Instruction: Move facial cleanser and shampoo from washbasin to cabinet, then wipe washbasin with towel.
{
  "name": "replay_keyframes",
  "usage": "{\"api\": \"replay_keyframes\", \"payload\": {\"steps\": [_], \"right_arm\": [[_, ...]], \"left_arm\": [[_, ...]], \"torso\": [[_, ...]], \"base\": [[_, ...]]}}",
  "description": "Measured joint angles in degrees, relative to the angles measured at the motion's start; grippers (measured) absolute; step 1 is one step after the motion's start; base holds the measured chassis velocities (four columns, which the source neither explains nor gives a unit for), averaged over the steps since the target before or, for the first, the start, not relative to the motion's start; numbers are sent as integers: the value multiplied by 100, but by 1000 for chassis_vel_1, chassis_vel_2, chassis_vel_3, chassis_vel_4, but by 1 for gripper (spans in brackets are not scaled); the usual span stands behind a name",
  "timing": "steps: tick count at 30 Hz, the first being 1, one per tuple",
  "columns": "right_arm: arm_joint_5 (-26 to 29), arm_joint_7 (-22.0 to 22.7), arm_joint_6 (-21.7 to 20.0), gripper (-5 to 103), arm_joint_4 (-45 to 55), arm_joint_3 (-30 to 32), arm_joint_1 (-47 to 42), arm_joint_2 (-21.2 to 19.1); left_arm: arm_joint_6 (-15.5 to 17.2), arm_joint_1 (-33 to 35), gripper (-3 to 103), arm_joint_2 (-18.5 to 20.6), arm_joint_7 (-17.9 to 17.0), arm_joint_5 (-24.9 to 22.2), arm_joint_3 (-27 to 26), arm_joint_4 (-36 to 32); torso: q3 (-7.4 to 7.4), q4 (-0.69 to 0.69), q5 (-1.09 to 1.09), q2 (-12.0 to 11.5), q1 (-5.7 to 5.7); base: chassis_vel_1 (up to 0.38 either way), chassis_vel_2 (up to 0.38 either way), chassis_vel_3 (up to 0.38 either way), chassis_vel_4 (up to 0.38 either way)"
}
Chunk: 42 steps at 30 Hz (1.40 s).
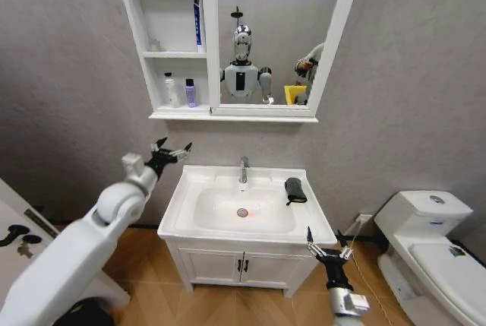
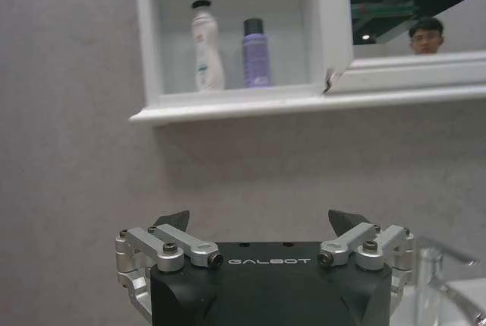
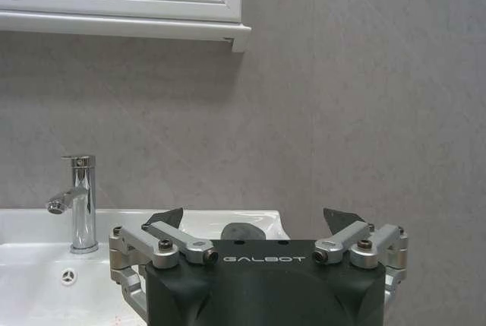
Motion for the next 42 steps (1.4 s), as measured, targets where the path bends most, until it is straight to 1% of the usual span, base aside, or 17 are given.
{"api": "replay_keyframes", "payload": {"steps": [1, 2, 4, 7, 8, 10, 12, 15, 16, 20, 22, 27, 28, 32, 35, 36, 42], "right_arm": [[0, 0, 0, 100, 0, 0, 0, 0], [72, -36, -117, 100, 13, 16, 95, -36], [259, -50, -394, 100, 46, 91, 385, -168], [336, -28, -505, 100, 63, 106, 489, -221], [458, 12, -702, 100, 97, 119, 641, -314], [528, 18, -823, 100, 123, 122, 716, -365], [750, 57, -1170, 100, 156, 40, 949, -484], [792, 82, -1336, 100, 139, -79, 1110, -503], [792, 82, -1336, 100, 139, -79, 1110, -503], [1084, 163, -1795, 100, 112, -237, 1382, -495], [1381, 295, -2220, 100, 44, -285, 1679, -498], [1607, 441, -2567, 100, -230, -275, 2149, -655], [1662, 449, -2660, 103, -453, -331, 2430, -735], [1898, 341, -2889, 93, -1402, -577, 3233, -979], [1986, 162, -2907, 91, -2049, -756, 3670, -1079], [1944, -12, -2737, 91, -2552, -907, 4009, -1086], [1781, -267, -2474, 91, -3491, -1172, 4692, -1024]], "left_arm": [[0, 0, 100, 0, 0, 0, 0, 0], [-129, 556, 100, -281, 98, 372, -359, -50], [-335, 1579, 100, -912, 328, 765, -1072, -195], [-416, 1926, 100, -1119, 461, 808, -1341, -279], [-551, 2364, 100, -1373, 708, 830, -1727, -389], [-613, 2525, 100, -1465, 818, 838, -1901, -439], [-862, 2933, 100, -1621, 1148, 832, -2409, -527], [-932, 3019, 100, -1598, 1286, 819, -2630, -529], [-932, 3019, 100, -1598, 1286, 819, -2630, -529], [-937, 3008, 100, -1572, 1318, 801, -2663, -529], [-936, 2988, 100, -1563, 1318, 794, -2654, -528], [-935, 2963, 100, -1556, 1317, 784, -2631, -519], [-933, 2957, 100, -1555, 1317, 782, -2622, -516], [-922, 2942, 100, -1550, 1313, 777, -2608, -509], [-918, 2935, 100, -1548, 1309, 775, -2600, -507], [-915, 2930, 100, -1546, 1307, 773, -2596, -505], [-910, 2921, 100, -1544, 1300, 770, -2590, -501]], "torso": [[0, 0, 0, 0, 0], [0, 1, 7, 0, -1], [-1, 2, 0, -1, -1], [0, 2, 5, 0, -1], [0, 4, 7, 0, -1], [-1, 4, 6, 0, -1], [0, 2, 7, 0, -1], [0, 1, 6, 0, 0], [0, 1, 6, 0, 0], [0, -1, 5, 0, 0], [1, 2, 6, -1, 0], [1, -2, 5, -1, 0], [1, 0, 5, -1, 0], [1, 3, 7, -2, 1], [1, 1, 5, -2, 2], [2, 1, 8, -2, 2], [2, 2, 6, -2, 2]], "base": [[0, 0, 0, 0], [0, 0, 0, 0], [0, 0, 0, 0], [0, 0, 0, 0], [0, 0, 0, 0], [0, 0, 0, 0], [0, 0, 0, 0], [0, 0, 0, 0], [0, 0, 0, 0], [0, 0, 0, 0], [0, 0, 0, 0], [0, 0, 0, 0], [0, 0, 0, 0], [0, 0, 0, 0], [0, 0, 0, 0], [0, 0, 0, 0], [0, 0, 0, 0]]}}
